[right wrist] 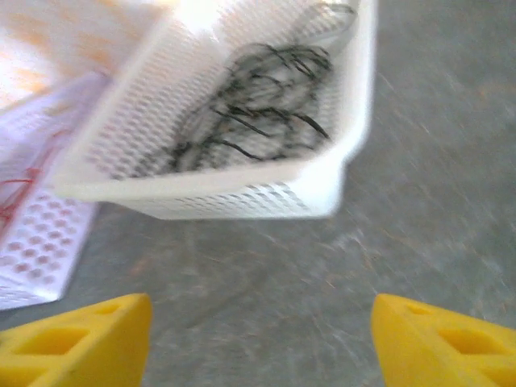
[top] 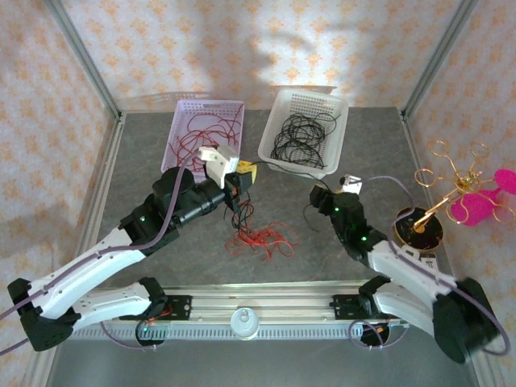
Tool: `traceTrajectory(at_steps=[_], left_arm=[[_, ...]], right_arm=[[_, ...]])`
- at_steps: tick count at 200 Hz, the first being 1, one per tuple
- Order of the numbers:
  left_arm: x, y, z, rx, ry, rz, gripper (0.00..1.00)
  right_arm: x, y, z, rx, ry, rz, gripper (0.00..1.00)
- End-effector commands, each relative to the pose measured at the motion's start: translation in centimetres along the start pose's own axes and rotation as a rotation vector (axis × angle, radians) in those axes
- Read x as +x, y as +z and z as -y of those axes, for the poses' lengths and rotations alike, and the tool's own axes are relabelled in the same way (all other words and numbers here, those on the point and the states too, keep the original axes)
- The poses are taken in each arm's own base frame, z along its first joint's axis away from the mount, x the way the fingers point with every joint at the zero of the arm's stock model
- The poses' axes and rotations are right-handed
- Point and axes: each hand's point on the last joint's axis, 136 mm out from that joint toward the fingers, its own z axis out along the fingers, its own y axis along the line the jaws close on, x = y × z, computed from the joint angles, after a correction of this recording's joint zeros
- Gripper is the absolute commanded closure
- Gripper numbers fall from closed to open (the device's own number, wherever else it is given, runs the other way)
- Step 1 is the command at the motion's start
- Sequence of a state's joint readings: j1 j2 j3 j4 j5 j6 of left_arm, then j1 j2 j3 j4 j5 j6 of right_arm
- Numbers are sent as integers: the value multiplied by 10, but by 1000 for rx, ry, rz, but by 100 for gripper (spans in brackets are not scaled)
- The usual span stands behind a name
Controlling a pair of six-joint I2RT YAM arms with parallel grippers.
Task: Untangle the cables
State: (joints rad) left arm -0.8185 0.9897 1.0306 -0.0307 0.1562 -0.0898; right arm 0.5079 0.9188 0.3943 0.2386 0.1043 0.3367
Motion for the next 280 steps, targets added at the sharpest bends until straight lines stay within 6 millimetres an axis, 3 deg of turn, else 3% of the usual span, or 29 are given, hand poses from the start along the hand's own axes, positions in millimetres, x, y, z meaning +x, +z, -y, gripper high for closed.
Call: traceTrajectory(at_steps=[1,28,72,106,146,176,197,215,230,261,280], left_arm=[[-15,7,-4,-33,-61,74,100],[-8,11,-20,-109,-146,102,100],[13,14,-38,-192,-289,122,100],[20,13,-43,-199,-380,156,100],[21,14,-43,-192,-438,176,100],[19,14,-42,-182,-469,187,100],[13,12,-39,-163,-485,202,100],[5,9,-36,-140,-502,220,100],[-3,6,-32,-117,-509,236,100],[-25,-6,-26,-61,-560,302,100],[-39,-11,-21,-34,-563,323,100]], right_arm=[[-14,-22,-34,-167,-94,-19,22],[-25,-46,-63,-320,-112,-25,17],[-34,-89,-136,-696,-138,-48,24],[-15,-110,-179,-895,-191,-95,24],[14,-102,-210,-961,-180,-102,24],[16,-100,-234,-1037,-186,-24,23],[17,-84,-244,-1010,-213,14,23],[22,-57,-243,-916,-193,17,24],[25,-33,-228,-786,-155,28,28],[54,-17,-214,-742,-168,-24,31],[77,-6,-210,-716,-185,-107,49]])
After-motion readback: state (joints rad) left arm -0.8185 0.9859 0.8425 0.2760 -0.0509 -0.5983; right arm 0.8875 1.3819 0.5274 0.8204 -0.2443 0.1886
